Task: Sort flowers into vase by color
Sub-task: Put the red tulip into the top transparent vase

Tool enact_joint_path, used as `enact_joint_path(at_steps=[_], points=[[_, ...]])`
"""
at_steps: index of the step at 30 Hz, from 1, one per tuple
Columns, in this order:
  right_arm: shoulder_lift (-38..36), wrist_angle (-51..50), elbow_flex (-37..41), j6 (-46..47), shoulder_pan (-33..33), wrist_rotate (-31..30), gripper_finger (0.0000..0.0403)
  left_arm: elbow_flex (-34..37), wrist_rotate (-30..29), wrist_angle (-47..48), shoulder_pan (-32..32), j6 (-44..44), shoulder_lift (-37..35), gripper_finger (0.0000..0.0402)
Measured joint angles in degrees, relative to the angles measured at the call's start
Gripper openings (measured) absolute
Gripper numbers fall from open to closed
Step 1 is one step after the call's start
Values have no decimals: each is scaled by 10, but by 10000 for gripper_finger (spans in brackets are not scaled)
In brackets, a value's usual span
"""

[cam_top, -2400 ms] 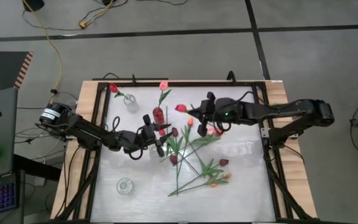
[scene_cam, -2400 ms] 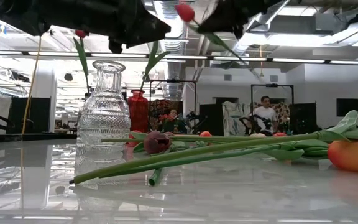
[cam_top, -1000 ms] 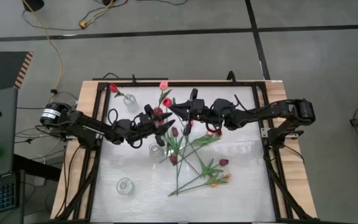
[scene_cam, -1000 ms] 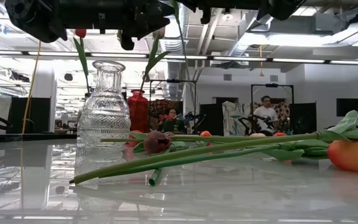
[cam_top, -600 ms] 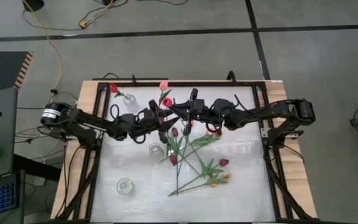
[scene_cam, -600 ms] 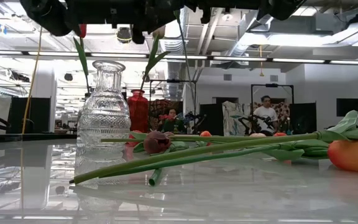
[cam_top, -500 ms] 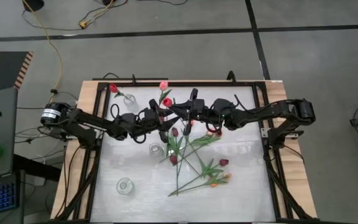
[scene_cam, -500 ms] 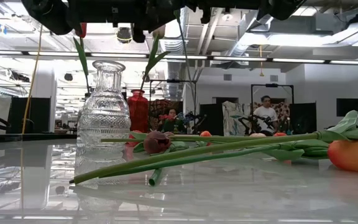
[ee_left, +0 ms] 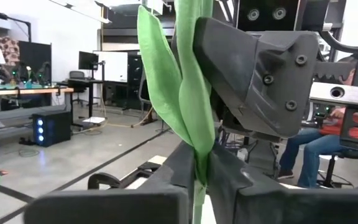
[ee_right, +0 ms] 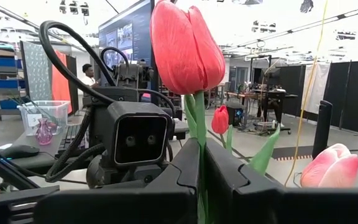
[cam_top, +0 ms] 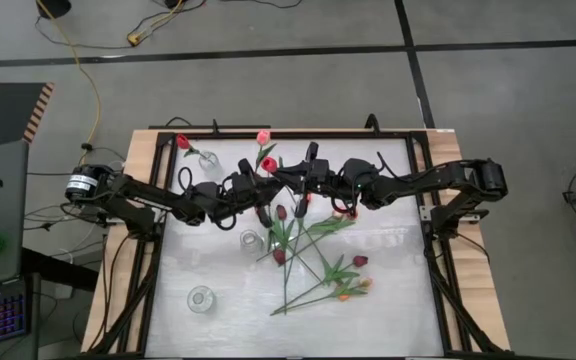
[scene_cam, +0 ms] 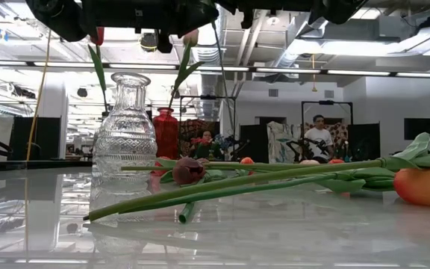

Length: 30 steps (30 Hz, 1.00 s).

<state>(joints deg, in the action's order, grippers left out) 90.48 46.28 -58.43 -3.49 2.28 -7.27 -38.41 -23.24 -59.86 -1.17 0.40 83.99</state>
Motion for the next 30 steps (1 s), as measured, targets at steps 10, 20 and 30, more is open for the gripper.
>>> enact_joint_path(at_steps=[10,20,30], points=[[-4,-7,0,0,0,0,65,0,0,0,0,0,0,16],[-32,-43,0,-1,0,-1,162,0,1,53,-3,-2,-28,5],[-117,-216,0,0,1,-3,191,0,-51,266,-27,-2,-168,5]])
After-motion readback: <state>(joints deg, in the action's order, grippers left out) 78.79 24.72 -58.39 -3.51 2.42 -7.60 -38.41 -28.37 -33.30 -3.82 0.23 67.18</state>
